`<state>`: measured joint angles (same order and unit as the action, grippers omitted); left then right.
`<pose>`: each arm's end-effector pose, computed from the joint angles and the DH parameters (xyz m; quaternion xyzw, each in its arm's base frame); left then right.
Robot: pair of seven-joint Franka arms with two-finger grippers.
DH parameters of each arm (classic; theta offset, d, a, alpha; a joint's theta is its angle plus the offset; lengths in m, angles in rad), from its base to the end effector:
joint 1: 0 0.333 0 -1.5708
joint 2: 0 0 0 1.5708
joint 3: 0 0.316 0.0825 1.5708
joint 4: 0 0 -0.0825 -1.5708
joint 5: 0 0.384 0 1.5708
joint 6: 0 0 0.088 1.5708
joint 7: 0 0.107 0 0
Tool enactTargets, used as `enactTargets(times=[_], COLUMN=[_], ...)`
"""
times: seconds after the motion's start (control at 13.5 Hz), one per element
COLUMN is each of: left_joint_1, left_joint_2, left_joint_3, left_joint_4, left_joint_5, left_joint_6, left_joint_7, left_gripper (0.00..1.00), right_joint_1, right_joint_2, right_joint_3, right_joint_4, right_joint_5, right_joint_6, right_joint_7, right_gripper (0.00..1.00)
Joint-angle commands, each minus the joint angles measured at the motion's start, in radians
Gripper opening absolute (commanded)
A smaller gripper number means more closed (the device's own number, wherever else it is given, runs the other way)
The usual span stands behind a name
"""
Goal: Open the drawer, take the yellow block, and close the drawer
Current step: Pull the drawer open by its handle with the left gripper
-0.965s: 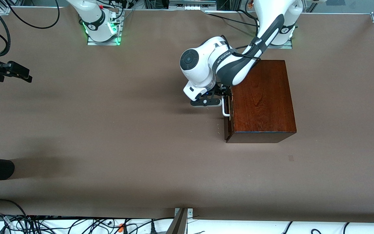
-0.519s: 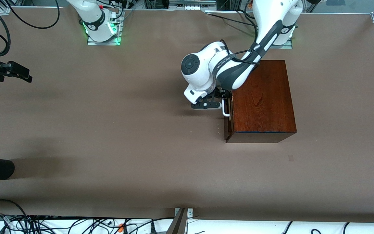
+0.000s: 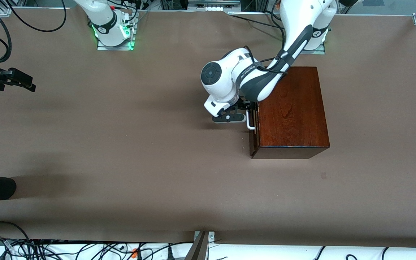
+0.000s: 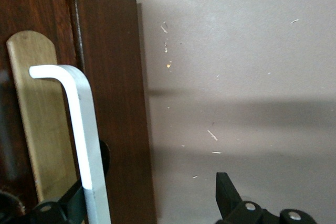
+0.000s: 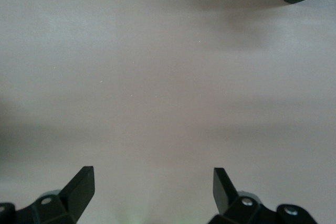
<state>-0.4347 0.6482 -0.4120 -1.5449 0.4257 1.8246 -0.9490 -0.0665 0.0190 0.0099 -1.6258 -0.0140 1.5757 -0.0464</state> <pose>0.4929 -0.4501 0.2738 -0.9861 0.0162 0.0401 0.1602 0.5570 -0.0331 0.5884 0.9994 -0.0048 -0.0349 0.0051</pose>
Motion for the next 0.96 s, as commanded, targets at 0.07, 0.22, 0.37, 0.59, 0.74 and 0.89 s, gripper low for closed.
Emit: enactTargets(times=[0.07,0.22,0.37,0.59,0.74,0.89], left_joint_1=[-0.059,-0.076,-0.091,-0.128,-0.140,-0.153], left_joint_2=[0.068,0.070,0.079,0.142,0.151,0.166], left_joint_3=[-0.002,-0.002,-0.004,-0.002,-0.002,-0.002], left_joint_4=[0.117,0.121,0.141,0.229,0.241,0.267], left_joint_5=[0.005,0.004,0.004,0.005,0.005,0.004], left_joint_6=[0.009,0.009,0.010,0.009,0.010,0.012], left_joint_7=[-0.045,-0.048,-0.069,-0.096,-0.097,-0.100], left_gripper=[1.00,1.00,1.00,1.00,1.00,1.00], right_joint_1=[-0.006,-0.006,-0.006,-0.007,-0.006,-0.006], right_joint_2=[0.012,0.012,0.012,0.012,0.012,0.012], right_joint_3=[-0.001,-0.001,-0.001,-0.001,-0.001,-0.001], right_joint_4=[0.029,0.027,0.027,0.027,0.027,0.027], right_joint_5=[0.017,0.017,0.017,0.017,0.017,0.017], right_joint_6=[-0.023,-0.023,-0.023,-0.023,-0.023,-0.023], right_joint_7=[-0.013,-0.013,-0.013,-0.013,-0.013,-0.013], right_gripper=[1.00,1.00,1.00,1.00,1.00,1.00])
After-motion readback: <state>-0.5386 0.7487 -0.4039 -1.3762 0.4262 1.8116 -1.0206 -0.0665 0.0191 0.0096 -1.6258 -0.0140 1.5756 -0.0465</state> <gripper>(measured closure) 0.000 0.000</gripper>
